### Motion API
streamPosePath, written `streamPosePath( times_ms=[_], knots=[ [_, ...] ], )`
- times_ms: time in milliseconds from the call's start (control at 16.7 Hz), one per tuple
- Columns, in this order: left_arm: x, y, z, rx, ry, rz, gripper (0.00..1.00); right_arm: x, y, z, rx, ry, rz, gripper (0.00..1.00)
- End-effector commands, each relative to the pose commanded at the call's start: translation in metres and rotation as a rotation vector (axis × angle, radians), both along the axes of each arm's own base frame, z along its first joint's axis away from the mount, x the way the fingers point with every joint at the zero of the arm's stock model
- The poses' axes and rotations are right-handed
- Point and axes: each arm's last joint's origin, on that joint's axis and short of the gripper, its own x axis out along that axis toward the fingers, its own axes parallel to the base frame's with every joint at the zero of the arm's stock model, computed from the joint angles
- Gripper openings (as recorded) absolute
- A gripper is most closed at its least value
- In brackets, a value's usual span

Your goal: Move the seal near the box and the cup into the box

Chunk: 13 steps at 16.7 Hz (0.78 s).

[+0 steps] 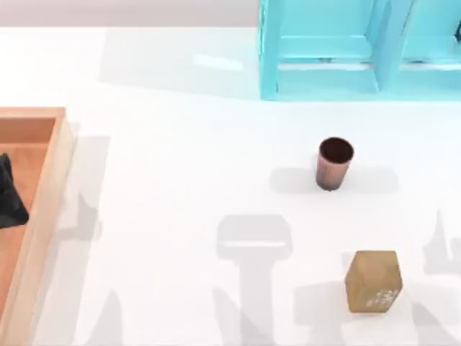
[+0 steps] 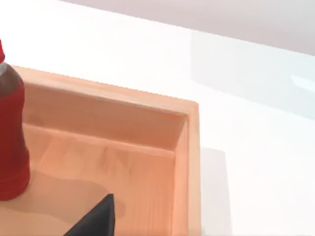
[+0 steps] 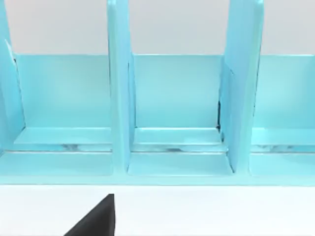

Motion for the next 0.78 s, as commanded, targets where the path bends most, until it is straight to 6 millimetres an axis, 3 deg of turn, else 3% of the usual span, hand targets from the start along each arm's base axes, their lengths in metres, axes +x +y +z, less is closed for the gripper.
streamPosePath(
  times_ms=[180, 420, 600, 780],
  knots=[
    [0.032, -0.010, 0.031, -0.082, 0.192, 0.017, 1.00, 0.000, 0.000, 0.000, 0.000, 0.000, 0.000, 1.00],
    [0.092, -0.039, 0.061, -0.157, 0.456, 0.049, 1.00, 0.000, 0.000, 0.000, 0.000, 0.000, 0.000, 1.00],
    [0.141, -0.076, 0.069, -0.175, 0.641, 0.069, 1.00, 0.000, 0.000, 0.000, 0.000, 0.000, 0.000, 1.00],
    [0.182, -0.128, 0.066, -0.160, 0.801, 0.075, 1.00, 0.000, 0.000, 0.000, 0.000, 0.000, 0.000, 1.00]
  ],
)
